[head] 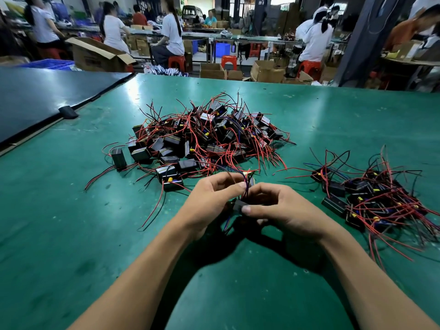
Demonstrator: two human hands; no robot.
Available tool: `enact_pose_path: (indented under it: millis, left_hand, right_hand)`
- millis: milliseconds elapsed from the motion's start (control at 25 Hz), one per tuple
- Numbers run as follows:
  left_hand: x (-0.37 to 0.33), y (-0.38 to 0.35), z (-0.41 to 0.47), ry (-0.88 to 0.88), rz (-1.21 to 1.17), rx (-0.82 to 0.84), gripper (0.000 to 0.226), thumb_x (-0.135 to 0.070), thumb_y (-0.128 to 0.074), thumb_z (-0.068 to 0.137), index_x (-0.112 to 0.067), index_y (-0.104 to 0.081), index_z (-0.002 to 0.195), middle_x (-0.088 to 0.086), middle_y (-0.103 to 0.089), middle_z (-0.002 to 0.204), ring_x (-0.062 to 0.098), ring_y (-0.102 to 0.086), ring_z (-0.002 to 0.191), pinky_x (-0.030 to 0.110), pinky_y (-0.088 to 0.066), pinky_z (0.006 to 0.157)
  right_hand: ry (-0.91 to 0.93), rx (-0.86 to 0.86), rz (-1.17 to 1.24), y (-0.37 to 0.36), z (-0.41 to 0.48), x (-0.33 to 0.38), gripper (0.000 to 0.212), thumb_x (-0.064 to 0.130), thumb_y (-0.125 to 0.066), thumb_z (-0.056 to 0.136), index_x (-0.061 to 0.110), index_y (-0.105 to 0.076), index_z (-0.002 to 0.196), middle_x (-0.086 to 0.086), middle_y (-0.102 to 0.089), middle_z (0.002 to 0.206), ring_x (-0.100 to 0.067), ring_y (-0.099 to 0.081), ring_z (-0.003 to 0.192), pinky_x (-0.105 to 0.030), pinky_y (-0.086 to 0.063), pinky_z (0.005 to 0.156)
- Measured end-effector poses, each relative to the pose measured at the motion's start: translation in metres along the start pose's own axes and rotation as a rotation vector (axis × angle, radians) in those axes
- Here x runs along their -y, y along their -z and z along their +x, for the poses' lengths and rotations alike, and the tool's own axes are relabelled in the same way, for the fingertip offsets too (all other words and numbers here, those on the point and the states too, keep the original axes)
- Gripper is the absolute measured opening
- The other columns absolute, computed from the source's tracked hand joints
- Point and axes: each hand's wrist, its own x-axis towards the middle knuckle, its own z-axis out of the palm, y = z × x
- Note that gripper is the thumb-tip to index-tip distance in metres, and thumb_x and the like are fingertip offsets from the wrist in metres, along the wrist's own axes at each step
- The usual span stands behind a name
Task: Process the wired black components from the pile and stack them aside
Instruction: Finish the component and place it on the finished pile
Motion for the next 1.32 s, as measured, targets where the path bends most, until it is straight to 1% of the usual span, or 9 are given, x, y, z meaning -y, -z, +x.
enact_pose_path:
  millis: [120, 240, 440, 560, 640, 800, 960, 1160, 1320]
  left_hand:
    - [0.001, -0.002, -0.001, -0.002, 0.063, 0.022, 0.014, -0.015, -0.063, 0.093, -0.014, -0.076, 0.095, 0.007, -0.075, 0.099, 0.012, -0.065, 0.090, 0.039, -0.050, 0.094]
    - [0.002, -0.002, -0.002, -0.009, 0.082, 0.082, 0.023, -0.029, -0.060, 0.095, -0.014, -0.077, 0.095, 0.008, -0.075, 0.099, 0.017, -0.067, 0.091, 0.032, -0.049, 0.088]
    - [0.004, 0.002, -0.002, -0.036, 0.157, 0.086, 0.007, -0.008, -0.070, 0.087, -0.010, -0.075, 0.093, 0.015, -0.075, 0.092, 0.017, -0.067, 0.080, 0.036, -0.054, 0.085]
    - [0.001, 0.007, -0.002, -0.036, 0.229, 0.106, 0.005, -0.006, -0.074, 0.083, -0.011, -0.075, 0.085, 0.008, -0.076, 0.081, 0.011, -0.067, 0.071, 0.022, -0.054, 0.073]
    - [-0.003, 0.010, -0.003, -0.041, 0.295, 0.105, 0.001, -0.012, -0.076, 0.082, -0.011, -0.075, 0.082, 0.004, -0.074, 0.075, 0.007, -0.063, 0.066, 0.016, -0.050, 0.066]
    - [-0.006, 0.020, -0.001, 0.107, 0.459, 0.041, 0.034, -0.046, -0.077, 0.078, -0.012, -0.074, 0.080, 0.002, -0.063, 0.061, 0.013, -0.051, 0.056, 0.025, -0.043, 0.057]
    - [-0.010, 0.029, 0.001, 0.173, 0.552, -0.101, 0.050, -0.058, -0.073, 0.076, -0.010, -0.068, 0.066, 0.008, -0.060, 0.053, 0.012, -0.046, 0.042, 0.019, -0.039, 0.046]
    - [-0.017, 0.033, 0.001, -0.198, 0.858, -0.384, 0.041, -0.034, -0.082, 0.074, -0.012, -0.052, 0.057, -0.002, -0.052, 0.051, 0.013, -0.043, 0.051, 0.027, -0.037, 0.054]
    - [-0.031, 0.020, -0.008, -0.589, 0.945, -0.155, 0.008, -0.015, -0.073, 0.077, -0.016, -0.067, 0.082, -0.006, -0.060, 0.075, 0.015, -0.052, 0.075, 0.031, -0.043, 0.070]
  right_hand:
    - [0.035, -0.118, -0.238, -0.005, 0.000, 0.001, 0.020, 0.015, -0.082, 0.080, 0.017, -0.063, 0.087, 0.006, -0.069, 0.070, -0.010, -0.064, 0.060, -0.027, -0.051, 0.053]
    - [0.100, -0.163, -0.365, -0.005, -0.002, 0.004, 0.023, 0.022, -0.087, 0.076, 0.016, -0.066, 0.082, -0.003, -0.072, 0.069, -0.017, -0.065, 0.053, -0.024, -0.051, 0.052]
    - [0.007, -0.090, -0.366, 0.006, -0.008, 0.010, 0.020, 0.018, -0.087, 0.075, 0.019, -0.073, 0.089, -0.002, -0.076, 0.079, -0.013, -0.068, 0.061, -0.022, -0.050, 0.056]
    - [-0.103, 0.005, -0.319, 0.021, -0.012, 0.012, 0.019, 0.011, -0.079, 0.083, 0.021, -0.075, 0.098, 0.002, -0.077, 0.084, -0.012, -0.071, 0.069, -0.023, -0.050, 0.061]
    - [-0.080, -0.090, -0.269, 0.030, -0.013, 0.011, 0.012, 0.010, -0.076, 0.085, 0.019, -0.076, 0.092, 0.002, -0.075, 0.079, -0.012, -0.065, 0.062, -0.020, -0.047, 0.056]
    - [0.037, -0.459, -0.376, 0.028, -0.006, 0.000, 0.015, 0.031, -0.077, 0.085, 0.029, -0.072, 0.099, 0.010, -0.071, 0.087, -0.006, -0.059, 0.060, -0.018, -0.044, 0.056]
    - [0.070, -0.415, -0.676, 0.009, 0.004, -0.011, 0.038, 0.045, -0.069, 0.090, 0.039, -0.064, 0.127, 0.014, -0.058, 0.114, 0.005, -0.052, 0.079, -0.009, -0.038, 0.072]
    - [0.055, -0.581, -0.604, 0.005, 0.005, -0.011, 0.020, 0.048, -0.075, 0.082, 0.030, -0.069, 0.088, 0.017, -0.068, 0.091, 0.007, -0.059, 0.075, -0.005, -0.038, 0.064]
    - [-0.016, -0.617, -0.522, 0.007, 0.006, -0.010, 0.018, 0.031, -0.078, 0.082, 0.027, -0.063, 0.091, 0.011, -0.068, 0.088, -0.001, -0.059, 0.068, -0.009, -0.038, 0.060]
